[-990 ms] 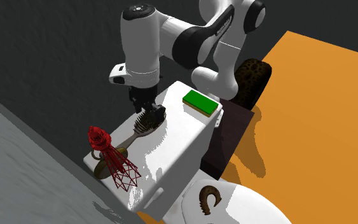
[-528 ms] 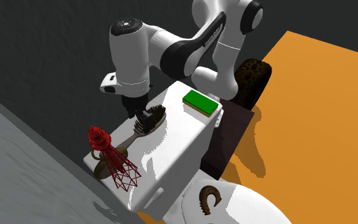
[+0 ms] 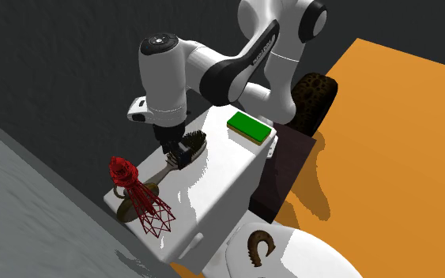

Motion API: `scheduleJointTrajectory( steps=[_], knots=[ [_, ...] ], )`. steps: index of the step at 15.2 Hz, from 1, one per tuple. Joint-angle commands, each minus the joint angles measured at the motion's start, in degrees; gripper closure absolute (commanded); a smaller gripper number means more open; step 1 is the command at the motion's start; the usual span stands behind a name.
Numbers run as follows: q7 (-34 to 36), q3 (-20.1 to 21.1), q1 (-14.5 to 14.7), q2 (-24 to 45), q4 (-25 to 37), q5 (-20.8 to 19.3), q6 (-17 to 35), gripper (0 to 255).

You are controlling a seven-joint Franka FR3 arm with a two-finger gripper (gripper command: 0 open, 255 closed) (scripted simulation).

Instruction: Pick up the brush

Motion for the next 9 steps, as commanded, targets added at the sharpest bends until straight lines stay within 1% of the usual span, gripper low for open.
scheduleJointTrajectory(
  steps=[1, 6, 9],
  knots=[
    [0.0, 0.0, 0.0, 0.0, 0.0, 0.0, 0.0, 255],
    [0.0, 0.0, 0.0, 0.0, -0.1, 0.0, 0.1, 255],
    [0.0, 0.0, 0.0, 0.1, 2.3, 0.0, -2.2, 255]
  ],
)
